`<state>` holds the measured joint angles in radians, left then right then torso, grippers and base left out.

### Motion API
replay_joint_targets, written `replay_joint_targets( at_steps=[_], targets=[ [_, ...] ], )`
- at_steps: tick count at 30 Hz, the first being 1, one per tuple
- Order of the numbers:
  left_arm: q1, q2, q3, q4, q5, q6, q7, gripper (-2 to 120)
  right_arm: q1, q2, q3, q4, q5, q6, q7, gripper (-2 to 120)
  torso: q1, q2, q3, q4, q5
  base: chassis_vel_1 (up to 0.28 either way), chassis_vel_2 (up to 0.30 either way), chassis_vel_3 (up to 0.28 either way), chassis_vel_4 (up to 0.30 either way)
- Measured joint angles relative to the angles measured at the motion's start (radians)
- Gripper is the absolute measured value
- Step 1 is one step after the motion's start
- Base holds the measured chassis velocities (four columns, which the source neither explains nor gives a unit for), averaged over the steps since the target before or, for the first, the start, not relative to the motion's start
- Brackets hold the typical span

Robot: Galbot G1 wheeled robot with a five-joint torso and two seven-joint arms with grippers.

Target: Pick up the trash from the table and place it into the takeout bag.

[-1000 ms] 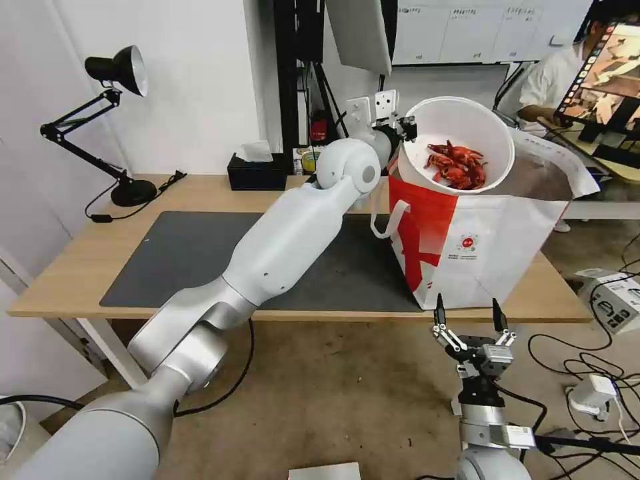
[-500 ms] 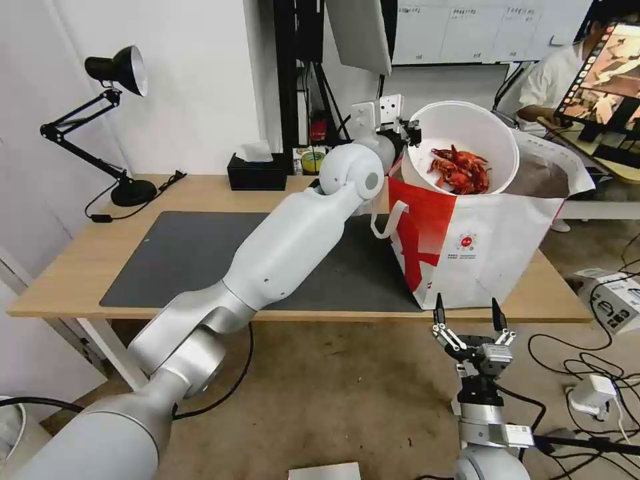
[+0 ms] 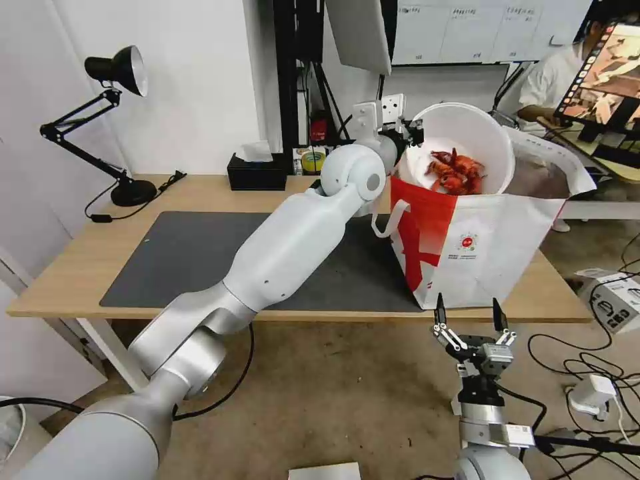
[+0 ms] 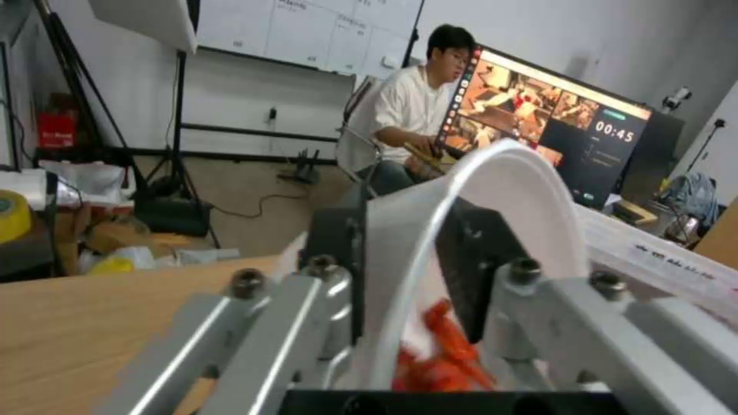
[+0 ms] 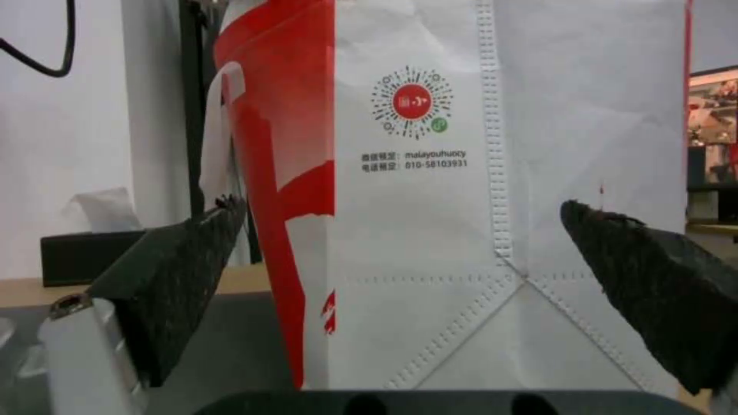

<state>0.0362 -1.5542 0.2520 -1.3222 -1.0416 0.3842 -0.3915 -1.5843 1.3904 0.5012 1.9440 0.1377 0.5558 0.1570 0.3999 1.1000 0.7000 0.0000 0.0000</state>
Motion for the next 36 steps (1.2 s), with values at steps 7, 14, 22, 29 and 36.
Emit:
replay_joint_targets(
  at_steps=[7, 14, 22, 29, 36],
  targets=[
    [0.0, 0.0, 0.001, -0.004, -0.001, 0.0, -0.002, 55, 0.005, 0.0, -0.001, -0.005, 0.001, 0.0, 0.001, 100, 0.0, 0.0, 0.0, 0.0, 0.0, 0.0, 0.0, 0.0, 0.0],
    [0.007, 0.014, 0.009, -0.039, -0.063, 0.031, -0.005, 79, 0.007, 0.003, 0.0, -0.009, 0.001, 0.0, 0.003, 100, 0.0, 0.0, 0.0, 0.0001, 0.0, 0.0, 0.0, 0.0, 0.0],
    [0.023, 0.018, 0.023, -0.073, -0.14, 0.078, -0.031, 99, 0.008, 0.007, 0.002, -0.013, 0.001, 0.0, 0.004, 100, 0.0, 0.0, 0.0, 0.0, 0.0, 0.0, 0.0, 0.0, 0.0],
    [0.024, 0.021, 0.024, -0.078, -0.134, 0.078, -0.034, 100, 0.008, 0.006, 0.004, -0.013, 0.001, 0.001, 0.004, 100, 0.0, 0.0, 0.0, 0.0, 0.0, 0.0, 0.0, 0.0, 0.0],
    [0.006, 0.051, 0.008, -0.113, -0.119, 0.076, -0.033, 100, 0.011, 0.005, 0.005, -0.009, 0.001, 0.001, 0.004, 100, 0.0, 0.0, 0.0, 0.0, 0.0, 0.0, 0.0, 0.0, 0.0]
  ],
)
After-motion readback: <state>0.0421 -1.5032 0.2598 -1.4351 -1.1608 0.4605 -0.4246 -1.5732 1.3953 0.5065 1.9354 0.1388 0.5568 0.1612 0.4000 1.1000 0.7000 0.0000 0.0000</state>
